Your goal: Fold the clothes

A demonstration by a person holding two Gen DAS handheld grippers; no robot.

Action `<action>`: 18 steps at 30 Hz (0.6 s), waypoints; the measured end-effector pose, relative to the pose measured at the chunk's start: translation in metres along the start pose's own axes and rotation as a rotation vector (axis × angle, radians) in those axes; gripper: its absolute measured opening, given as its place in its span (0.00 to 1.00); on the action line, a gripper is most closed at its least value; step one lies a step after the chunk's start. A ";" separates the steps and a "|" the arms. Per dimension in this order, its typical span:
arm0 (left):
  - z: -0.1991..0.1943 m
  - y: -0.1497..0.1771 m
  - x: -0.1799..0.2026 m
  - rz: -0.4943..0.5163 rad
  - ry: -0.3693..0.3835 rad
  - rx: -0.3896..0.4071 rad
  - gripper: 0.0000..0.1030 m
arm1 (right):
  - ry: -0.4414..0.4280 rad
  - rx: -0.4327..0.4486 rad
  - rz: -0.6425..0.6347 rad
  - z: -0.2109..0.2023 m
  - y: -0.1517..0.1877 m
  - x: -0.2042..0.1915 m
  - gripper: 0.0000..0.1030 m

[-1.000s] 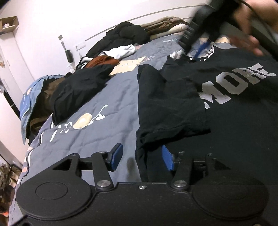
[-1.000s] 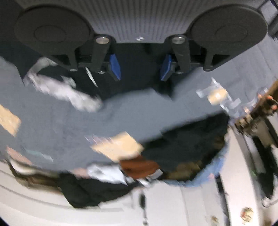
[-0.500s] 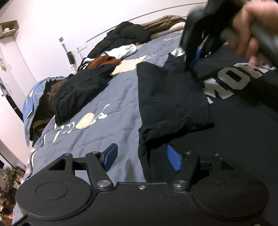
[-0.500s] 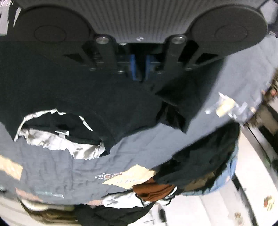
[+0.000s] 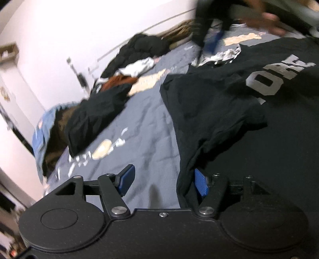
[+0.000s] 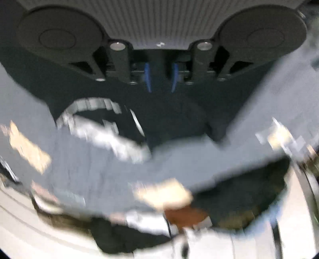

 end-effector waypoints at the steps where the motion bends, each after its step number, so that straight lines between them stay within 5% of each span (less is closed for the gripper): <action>1: 0.000 0.000 0.003 0.012 -0.003 0.005 0.61 | -0.031 0.028 -0.008 -0.001 -0.009 -0.007 0.41; 6: 0.002 -0.002 0.017 0.074 -0.018 0.032 0.59 | -0.123 -0.023 -0.095 0.048 -0.038 -0.048 0.43; 8: 0.003 -0.003 0.023 0.099 -0.024 0.042 0.50 | -0.118 -0.058 -0.116 0.071 -0.042 -0.060 0.43; 11: 0.004 -0.004 0.031 0.136 -0.033 0.058 0.16 | -0.078 -0.085 -0.154 0.095 -0.041 -0.070 0.40; 12: 0.005 -0.004 0.031 0.136 -0.049 0.057 0.12 | -0.068 -0.089 -0.161 0.100 -0.040 -0.073 0.29; 13: 0.006 -0.003 0.028 0.128 -0.073 0.053 0.10 | -0.070 -0.091 -0.155 0.104 -0.040 -0.073 0.12; 18: 0.013 -0.007 -0.008 -0.101 -0.079 -0.029 0.14 | -0.159 0.033 -0.042 0.110 -0.045 -0.080 0.07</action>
Point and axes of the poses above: each gripper's, at about its wrist camera, not at the fingertips, and z roughly the way its jaws point, x to its right, y to its underside, the point moved 3 cm from there along z, roughly the way its jaws point, and after that the axes turned 9 degrees about x, right-handed, at the moved point
